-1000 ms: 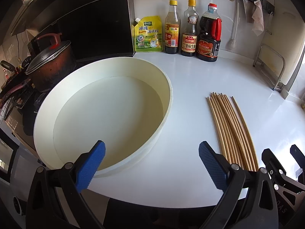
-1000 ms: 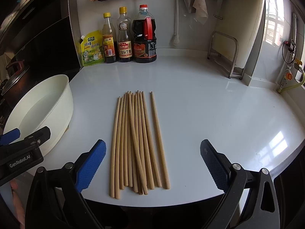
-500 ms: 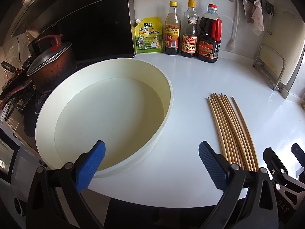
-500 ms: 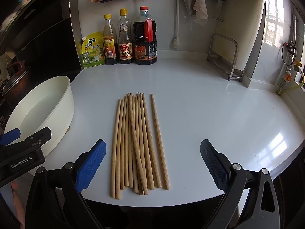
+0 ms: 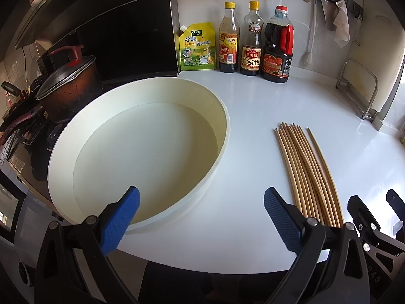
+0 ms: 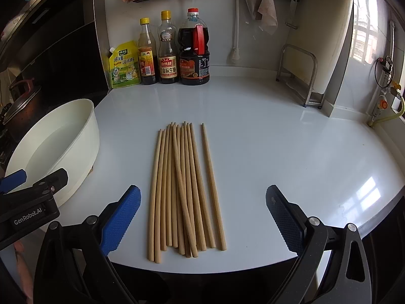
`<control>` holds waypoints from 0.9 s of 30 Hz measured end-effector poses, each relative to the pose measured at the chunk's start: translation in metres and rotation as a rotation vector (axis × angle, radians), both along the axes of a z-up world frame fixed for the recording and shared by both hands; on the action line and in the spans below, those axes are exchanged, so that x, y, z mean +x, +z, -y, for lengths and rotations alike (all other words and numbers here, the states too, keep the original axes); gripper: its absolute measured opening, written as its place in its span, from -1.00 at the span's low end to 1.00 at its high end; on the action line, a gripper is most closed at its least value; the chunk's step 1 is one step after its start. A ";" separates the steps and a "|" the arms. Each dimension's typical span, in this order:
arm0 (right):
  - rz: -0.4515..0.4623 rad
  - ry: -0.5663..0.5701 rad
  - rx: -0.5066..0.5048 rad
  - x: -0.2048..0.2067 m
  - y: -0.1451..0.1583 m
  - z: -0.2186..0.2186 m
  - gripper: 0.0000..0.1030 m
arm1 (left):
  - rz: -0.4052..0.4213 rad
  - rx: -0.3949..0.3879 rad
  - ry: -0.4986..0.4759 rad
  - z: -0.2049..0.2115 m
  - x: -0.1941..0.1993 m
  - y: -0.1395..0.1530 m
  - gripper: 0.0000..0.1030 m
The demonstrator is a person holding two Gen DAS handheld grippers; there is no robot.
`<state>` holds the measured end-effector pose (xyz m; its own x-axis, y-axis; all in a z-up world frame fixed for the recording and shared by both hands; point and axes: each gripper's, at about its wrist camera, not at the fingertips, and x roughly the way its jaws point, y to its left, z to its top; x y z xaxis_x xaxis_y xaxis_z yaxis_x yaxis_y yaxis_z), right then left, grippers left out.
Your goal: Organize utensils
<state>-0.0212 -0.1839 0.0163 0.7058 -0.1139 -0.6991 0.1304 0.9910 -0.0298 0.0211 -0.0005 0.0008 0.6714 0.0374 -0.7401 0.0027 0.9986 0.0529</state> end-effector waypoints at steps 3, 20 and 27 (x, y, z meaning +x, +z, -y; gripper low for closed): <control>-0.005 -0.003 0.005 0.001 -0.001 0.000 0.84 | -0.001 0.001 0.001 0.000 0.000 0.000 0.88; 0.006 -0.018 0.000 0.000 0.001 0.000 0.84 | -0.001 0.001 -0.002 -0.001 -0.001 0.000 0.88; 0.007 -0.017 0.001 -0.001 0.001 -0.002 0.84 | -0.003 0.001 0.000 -0.001 -0.002 -0.001 0.88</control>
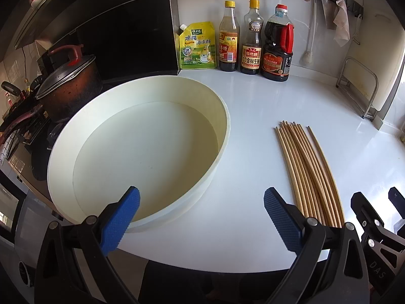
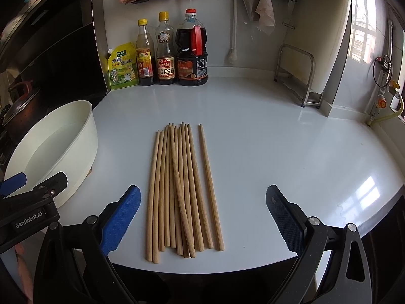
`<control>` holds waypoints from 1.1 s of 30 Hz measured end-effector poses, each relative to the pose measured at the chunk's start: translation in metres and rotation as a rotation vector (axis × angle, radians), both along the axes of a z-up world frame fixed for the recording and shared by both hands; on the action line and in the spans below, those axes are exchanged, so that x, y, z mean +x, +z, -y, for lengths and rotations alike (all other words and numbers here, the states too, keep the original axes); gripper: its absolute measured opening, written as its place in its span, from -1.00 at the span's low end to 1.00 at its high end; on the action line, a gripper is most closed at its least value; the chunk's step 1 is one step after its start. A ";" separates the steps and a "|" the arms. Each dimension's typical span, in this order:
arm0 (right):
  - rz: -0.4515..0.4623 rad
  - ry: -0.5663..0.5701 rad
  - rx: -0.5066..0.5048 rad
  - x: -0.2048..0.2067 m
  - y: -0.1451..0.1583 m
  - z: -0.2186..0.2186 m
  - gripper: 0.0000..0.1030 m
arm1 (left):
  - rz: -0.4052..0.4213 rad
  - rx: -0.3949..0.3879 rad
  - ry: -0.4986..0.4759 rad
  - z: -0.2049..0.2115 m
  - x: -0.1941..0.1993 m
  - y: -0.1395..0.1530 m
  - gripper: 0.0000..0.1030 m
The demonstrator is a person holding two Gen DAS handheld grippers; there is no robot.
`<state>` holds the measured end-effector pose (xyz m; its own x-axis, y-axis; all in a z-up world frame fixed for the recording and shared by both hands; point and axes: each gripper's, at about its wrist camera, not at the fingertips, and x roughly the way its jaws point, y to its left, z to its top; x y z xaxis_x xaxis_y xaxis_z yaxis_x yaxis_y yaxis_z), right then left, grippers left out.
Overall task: Organize utensils
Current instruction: 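Move both tools down toward the wooden chopstick pile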
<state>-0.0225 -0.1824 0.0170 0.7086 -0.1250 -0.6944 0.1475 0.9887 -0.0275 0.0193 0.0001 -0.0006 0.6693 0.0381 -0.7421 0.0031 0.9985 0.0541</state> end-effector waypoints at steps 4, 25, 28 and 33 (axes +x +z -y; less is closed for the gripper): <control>-0.001 -0.002 0.000 0.000 0.000 0.000 0.84 | 0.000 0.000 -0.001 0.000 -0.001 -0.001 0.88; -0.013 -0.045 0.015 -0.006 -0.004 0.027 0.84 | 0.040 -0.010 -0.046 0.014 -0.016 -0.007 0.88; -0.021 -0.066 0.012 -0.004 -0.007 0.040 0.84 | 0.049 -0.026 -0.057 0.019 -0.016 -0.006 0.88; -0.035 -0.072 0.017 0.002 -0.014 0.057 0.84 | 0.070 -0.011 -0.111 0.039 -0.021 -0.002 0.88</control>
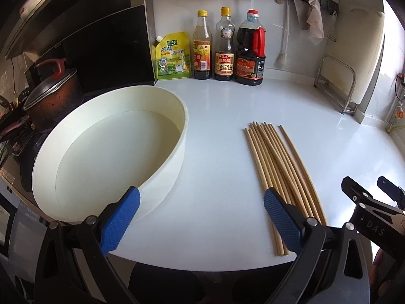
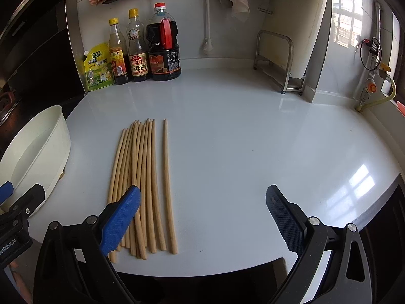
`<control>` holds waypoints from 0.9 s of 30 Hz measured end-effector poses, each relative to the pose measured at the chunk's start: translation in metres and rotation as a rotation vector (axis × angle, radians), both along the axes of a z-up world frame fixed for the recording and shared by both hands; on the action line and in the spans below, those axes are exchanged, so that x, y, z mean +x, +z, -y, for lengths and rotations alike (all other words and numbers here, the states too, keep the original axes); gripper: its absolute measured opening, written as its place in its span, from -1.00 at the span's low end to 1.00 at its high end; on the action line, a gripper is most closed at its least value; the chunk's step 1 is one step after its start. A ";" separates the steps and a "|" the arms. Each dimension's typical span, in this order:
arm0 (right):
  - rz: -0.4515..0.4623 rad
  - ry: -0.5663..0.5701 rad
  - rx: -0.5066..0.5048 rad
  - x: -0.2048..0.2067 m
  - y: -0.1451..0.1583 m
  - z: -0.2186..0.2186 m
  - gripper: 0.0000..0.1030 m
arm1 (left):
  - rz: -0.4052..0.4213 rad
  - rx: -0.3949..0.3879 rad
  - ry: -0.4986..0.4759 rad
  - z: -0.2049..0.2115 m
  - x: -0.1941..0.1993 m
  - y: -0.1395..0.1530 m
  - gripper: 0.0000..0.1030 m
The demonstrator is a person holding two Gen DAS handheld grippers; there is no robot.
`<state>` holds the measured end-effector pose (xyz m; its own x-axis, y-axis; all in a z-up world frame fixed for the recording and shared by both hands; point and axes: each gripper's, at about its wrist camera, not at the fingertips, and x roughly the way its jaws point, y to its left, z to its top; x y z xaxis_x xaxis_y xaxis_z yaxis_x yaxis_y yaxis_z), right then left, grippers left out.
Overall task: Organize utensils
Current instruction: 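Move both tools down toward the wooden chopstick pile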
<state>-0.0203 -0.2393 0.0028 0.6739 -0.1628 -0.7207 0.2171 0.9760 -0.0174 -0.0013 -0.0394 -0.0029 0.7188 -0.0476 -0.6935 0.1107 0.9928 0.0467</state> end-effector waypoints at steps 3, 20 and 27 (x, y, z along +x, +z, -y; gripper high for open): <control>-0.021 0.027 0.000 0.009 -0.007 0.005 0.84 | -0.012 0.028 -0.031 0.017 0.000 -0.002 0.88; -0.167 0.152 -0.008 0.070 -0.047 0.012 0.84 | -0.161 0.015 0.086 0.030 0.026 -0.045 0.88; -0.194 0.190 -0.054 0.082 -0.055 0.011 0.83 | -0.142 0.017 0.077 0.034 0.030 -0.043 0.88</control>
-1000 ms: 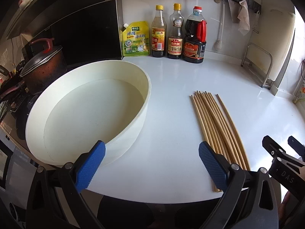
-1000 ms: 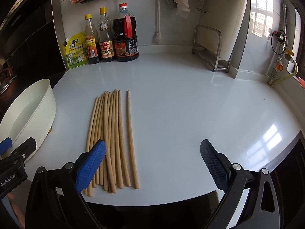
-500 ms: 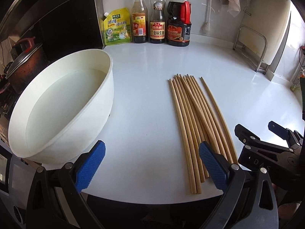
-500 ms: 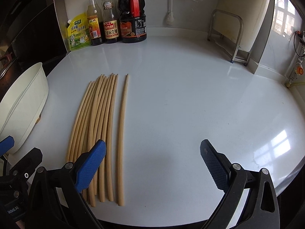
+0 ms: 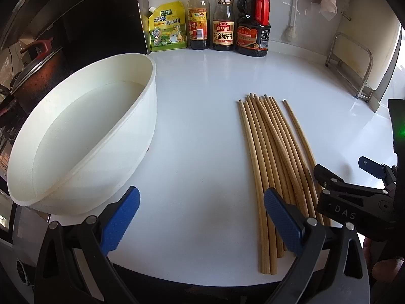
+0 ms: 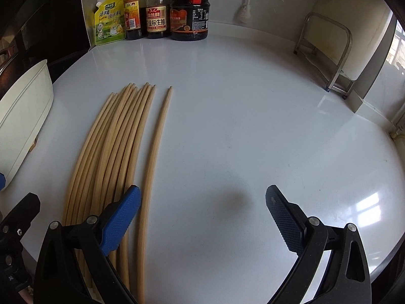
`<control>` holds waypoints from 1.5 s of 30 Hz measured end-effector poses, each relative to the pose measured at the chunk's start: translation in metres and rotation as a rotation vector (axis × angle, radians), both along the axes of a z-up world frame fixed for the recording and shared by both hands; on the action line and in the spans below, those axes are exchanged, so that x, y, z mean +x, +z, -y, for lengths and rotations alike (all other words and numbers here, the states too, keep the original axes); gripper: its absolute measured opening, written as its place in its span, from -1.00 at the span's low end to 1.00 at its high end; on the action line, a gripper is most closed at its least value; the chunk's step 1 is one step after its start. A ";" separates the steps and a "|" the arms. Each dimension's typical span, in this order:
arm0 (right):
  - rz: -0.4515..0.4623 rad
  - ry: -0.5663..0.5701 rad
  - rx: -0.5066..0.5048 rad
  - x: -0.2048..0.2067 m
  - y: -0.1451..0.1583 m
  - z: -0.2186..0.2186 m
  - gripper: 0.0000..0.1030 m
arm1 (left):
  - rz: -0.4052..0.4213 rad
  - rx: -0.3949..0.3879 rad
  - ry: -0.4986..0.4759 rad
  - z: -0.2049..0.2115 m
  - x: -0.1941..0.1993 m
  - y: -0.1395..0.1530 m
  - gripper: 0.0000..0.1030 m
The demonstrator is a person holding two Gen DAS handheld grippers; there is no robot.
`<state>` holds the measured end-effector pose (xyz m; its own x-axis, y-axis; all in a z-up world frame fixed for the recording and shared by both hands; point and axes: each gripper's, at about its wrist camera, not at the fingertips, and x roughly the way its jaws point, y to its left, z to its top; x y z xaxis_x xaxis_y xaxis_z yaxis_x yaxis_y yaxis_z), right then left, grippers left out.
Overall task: Organize utensils
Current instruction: 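Move both tools down toward the wooden chopstick pile, then close the left tool on one chopstick while the right tool grasps another chopstick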
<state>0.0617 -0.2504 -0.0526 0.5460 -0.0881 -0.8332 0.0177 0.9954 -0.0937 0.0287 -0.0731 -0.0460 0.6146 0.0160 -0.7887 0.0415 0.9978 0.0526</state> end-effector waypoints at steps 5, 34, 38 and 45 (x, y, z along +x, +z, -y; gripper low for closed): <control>0.001 0.005 0.007 0.000 -0.003 0.009 0.83 | -0.007 0.008 0.021 0.002 0.008 -0.002 0.88; 0.016 0.036 0.058 -0.001 -0.003 0.037 0.83 | -0.100 -0.002 0.056 0.016 0.039 -0.027 0.88; 0.016 0.035 0.058 -0.001 -0.003 0.037 0.83 | -0.108 -0.009 0.059 0.012 0.038 -0.028 0.88; 0.016 0.035 0.058 -0.001 -0.003 0.037 0.83 | -0.121 -0.001 0.061 0.011 0.041 -0.033 0.90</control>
<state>0.0608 -0.2876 -0.0552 0.5614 -0.0205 -0.8273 -0.0163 0.9992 -0.0358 0.0694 -0.0838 -0.0792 0.5128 0.0494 -0.8571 -0.0136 0.9987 0.0495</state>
